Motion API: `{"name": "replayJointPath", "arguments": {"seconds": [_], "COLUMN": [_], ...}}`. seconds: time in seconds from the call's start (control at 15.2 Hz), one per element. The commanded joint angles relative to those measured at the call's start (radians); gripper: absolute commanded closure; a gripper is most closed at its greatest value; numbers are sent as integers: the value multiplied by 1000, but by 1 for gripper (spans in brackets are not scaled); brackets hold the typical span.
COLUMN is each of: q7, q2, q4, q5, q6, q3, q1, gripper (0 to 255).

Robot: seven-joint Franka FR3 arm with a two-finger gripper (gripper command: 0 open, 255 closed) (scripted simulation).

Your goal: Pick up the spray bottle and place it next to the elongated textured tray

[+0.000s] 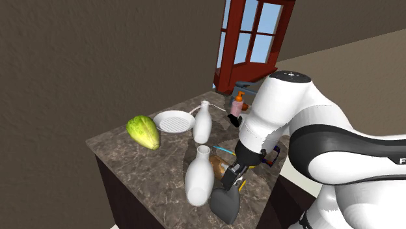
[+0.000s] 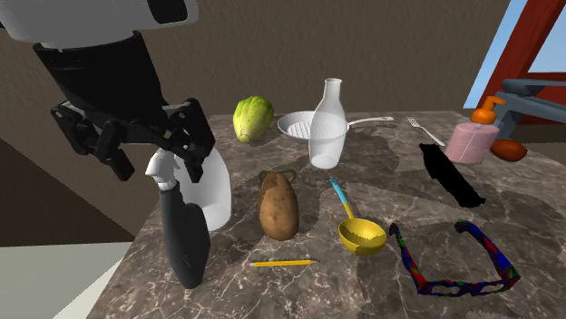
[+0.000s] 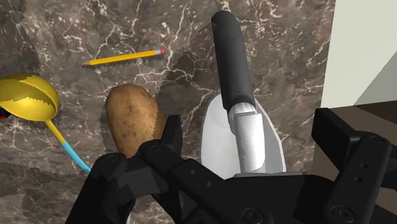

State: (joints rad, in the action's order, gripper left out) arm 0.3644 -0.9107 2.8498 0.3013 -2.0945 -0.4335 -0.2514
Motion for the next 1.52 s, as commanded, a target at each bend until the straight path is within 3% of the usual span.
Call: {"name": "replayJointPath", "arguments": {"seconds": [0.0, 0.59, 1.45], "q7": [0, 0, -5], "q2": [0, 0, -38], "q4": [0, 0, -153], "q5": [0, 0, -52], "q6": [0, 0, 189], "q3": [0, 0, 56], "q1": [0, 0, 24], "gripper": [255, 255, 255]}}
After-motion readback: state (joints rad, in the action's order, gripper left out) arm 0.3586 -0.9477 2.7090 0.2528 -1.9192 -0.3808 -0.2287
